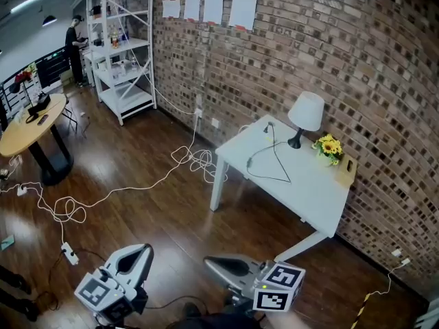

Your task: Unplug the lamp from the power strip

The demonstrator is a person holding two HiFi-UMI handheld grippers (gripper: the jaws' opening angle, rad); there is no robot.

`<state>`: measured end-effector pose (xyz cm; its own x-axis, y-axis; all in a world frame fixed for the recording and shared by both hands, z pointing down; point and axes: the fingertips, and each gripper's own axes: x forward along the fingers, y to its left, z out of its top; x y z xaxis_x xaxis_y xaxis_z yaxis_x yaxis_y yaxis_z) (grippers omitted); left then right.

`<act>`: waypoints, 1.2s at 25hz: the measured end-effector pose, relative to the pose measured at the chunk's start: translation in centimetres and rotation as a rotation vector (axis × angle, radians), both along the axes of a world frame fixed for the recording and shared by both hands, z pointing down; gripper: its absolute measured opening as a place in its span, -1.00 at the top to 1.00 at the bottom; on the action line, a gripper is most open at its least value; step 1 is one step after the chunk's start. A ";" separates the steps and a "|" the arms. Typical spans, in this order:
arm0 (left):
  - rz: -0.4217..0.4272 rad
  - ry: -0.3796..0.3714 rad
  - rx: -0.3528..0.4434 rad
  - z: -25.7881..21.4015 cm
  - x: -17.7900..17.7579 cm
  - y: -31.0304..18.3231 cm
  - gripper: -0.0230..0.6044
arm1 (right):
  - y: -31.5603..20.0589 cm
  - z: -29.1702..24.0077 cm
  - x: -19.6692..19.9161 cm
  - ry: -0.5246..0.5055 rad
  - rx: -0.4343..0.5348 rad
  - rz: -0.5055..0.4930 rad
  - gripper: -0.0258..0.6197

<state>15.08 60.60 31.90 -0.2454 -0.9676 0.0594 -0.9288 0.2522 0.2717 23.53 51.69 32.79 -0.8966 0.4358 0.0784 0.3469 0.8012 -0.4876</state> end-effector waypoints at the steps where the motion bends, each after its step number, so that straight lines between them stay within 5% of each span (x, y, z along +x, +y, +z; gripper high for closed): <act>1: 0.001 -0.001 -0.004 0.1 0.0 -0.1 0.89 | 0.1 0.1 0.0 0.001 0.001 -0.004 0.95; 8: 0.037 -0.020 -0.048 0.3 1.2 -3.1 0.89 | -2.3 1.0 0.2 0.009 -0.038 -0.002 0.95; 18: 0.069 -0.092 -0.074 -1.3 2.5 -13.5 0.89 | -13.2 0.4 1.3 -0.047 -0.106 0.042 0.94; 30: 0.032 -0.105 -0.147 -1.2 4.5 -21.3 0.89 | -20.3 0.5 2.7 -0.096 -0.116 -0.042 0.94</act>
